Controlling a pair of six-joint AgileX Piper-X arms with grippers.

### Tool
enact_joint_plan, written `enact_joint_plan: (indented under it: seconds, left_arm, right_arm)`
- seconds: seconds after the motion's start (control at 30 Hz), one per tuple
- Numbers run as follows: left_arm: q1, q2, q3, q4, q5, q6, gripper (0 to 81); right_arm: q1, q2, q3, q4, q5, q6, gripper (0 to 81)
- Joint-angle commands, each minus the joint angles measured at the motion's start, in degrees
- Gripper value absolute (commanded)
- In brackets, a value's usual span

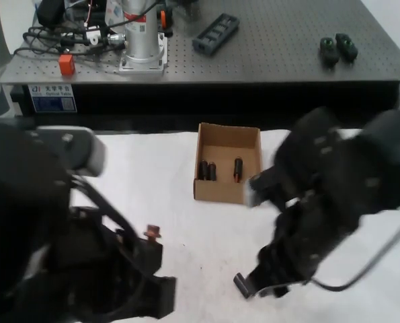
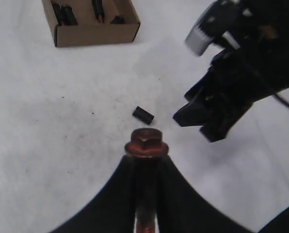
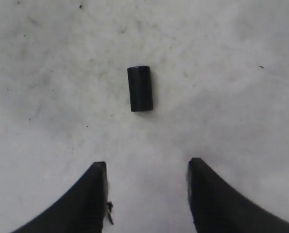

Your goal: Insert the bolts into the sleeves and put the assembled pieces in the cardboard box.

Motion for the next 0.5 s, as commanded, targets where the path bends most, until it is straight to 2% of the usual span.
enact_joint_plan:
  seconds: [0.0, 0.47]
  left_arm:
    - [0.01, -1.61, -0.15, -0.82, -0.59, -1.23, 0.7]
    - [0.01, -2.95, -0.15, -0.63, -0.59, -1.36, 0.7]
  right_arm:
    - [2.04, 6.03, -3.03, -2.15, 3.37, -1.10, 37.1]
    - [2.39, 16.64, -4.20, -9.94, 5.76, -1.99, 37.1]
